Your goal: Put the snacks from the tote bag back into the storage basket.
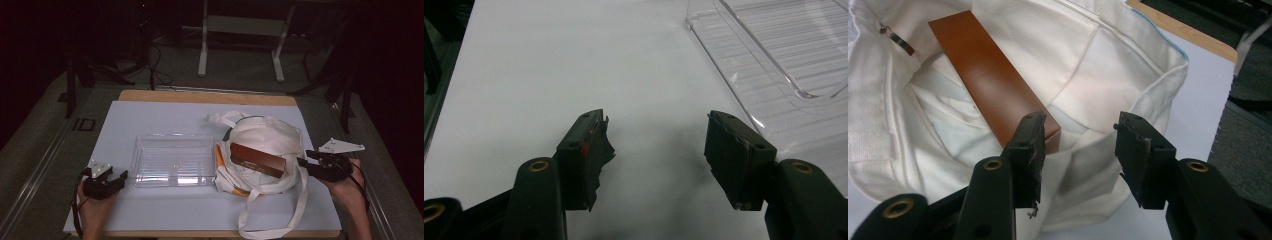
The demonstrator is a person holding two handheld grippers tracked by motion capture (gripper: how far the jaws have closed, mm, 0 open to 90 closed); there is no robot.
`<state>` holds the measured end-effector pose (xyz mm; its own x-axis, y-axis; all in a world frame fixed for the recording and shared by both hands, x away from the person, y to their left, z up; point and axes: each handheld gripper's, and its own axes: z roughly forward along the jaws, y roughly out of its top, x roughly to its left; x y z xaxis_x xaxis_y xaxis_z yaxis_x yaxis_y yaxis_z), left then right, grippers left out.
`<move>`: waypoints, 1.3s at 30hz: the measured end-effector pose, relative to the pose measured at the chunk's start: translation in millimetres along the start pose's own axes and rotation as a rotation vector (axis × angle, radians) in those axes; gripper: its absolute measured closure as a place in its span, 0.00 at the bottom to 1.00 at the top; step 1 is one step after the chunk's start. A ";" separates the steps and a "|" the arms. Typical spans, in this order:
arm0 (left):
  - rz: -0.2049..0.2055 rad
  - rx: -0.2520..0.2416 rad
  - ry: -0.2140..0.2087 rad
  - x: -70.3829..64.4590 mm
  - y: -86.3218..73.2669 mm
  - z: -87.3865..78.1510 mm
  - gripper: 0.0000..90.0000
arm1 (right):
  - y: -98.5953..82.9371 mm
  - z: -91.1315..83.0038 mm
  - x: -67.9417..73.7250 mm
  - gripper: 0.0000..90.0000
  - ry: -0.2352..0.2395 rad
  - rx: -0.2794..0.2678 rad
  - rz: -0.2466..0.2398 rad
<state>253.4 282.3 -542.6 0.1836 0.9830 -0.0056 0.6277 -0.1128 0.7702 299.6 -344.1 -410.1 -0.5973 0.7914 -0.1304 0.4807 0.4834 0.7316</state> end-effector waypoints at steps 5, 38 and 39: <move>-0.001 0.000 0.000 0.1 0.0 0.0 0.46 | 5.7 3.3 2.1 0.61 0.005 0.013 -0.021; -0.006 0.002 -0.006 0.6 0.1 0.6 0.45 | 30.5 32.8 14.8 0.48 0.013 0.117 -0.153; -0.006 0.002 -0.006 0.6 0.1 0.5 0.45 | 31.2 33.4 15.2 0.47 0.013 0.119 -0.149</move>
<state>254.0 282.8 -542.9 0.1842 0.9828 -0.0139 0.6301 -0.1072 0.7690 327.0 -304.5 -411.6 -0.6753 0.7031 -0.2227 0.4582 0.6365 0.6204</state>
